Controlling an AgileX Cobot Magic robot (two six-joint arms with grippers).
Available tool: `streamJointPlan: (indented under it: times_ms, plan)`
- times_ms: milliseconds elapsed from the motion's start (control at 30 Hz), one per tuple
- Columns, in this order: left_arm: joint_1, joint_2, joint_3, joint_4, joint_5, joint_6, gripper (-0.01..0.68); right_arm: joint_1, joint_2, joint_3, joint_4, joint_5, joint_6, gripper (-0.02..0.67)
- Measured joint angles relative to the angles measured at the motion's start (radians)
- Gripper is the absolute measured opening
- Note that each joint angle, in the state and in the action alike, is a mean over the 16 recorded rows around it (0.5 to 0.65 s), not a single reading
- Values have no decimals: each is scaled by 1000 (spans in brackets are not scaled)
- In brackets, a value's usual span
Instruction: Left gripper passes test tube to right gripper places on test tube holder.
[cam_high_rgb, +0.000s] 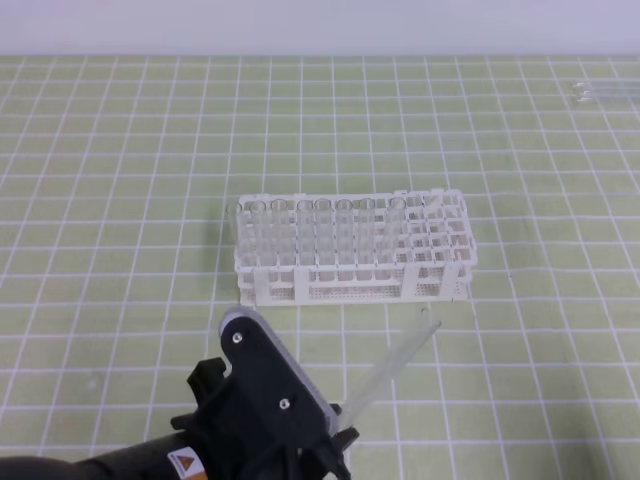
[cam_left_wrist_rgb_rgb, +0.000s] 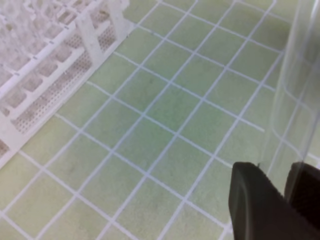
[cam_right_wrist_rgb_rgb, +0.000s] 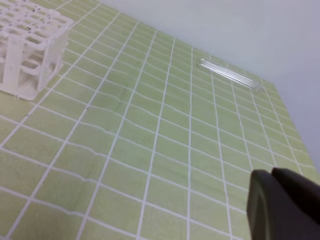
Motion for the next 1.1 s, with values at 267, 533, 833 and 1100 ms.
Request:
streamJointPlan:
  times_ms: [267, 533, 833, 1100]
  plan:
    - [0, 1, 0, -1, -37, -16, 4, 0, 0, 0, -1, 0, 0, -18]
    - [0, 0, 0, 2, -49, -11, -2, 0, 0, 0, 98, -26, 1, -18]
    - [0, -1, 0, 9, -46, -10, 4, 0, 0, 0, 681, -167, 3, -18]
    - [0, -2, 0, 12, -44, -21, 21, 0, 0, -1, 1216, -283, 5, -18]
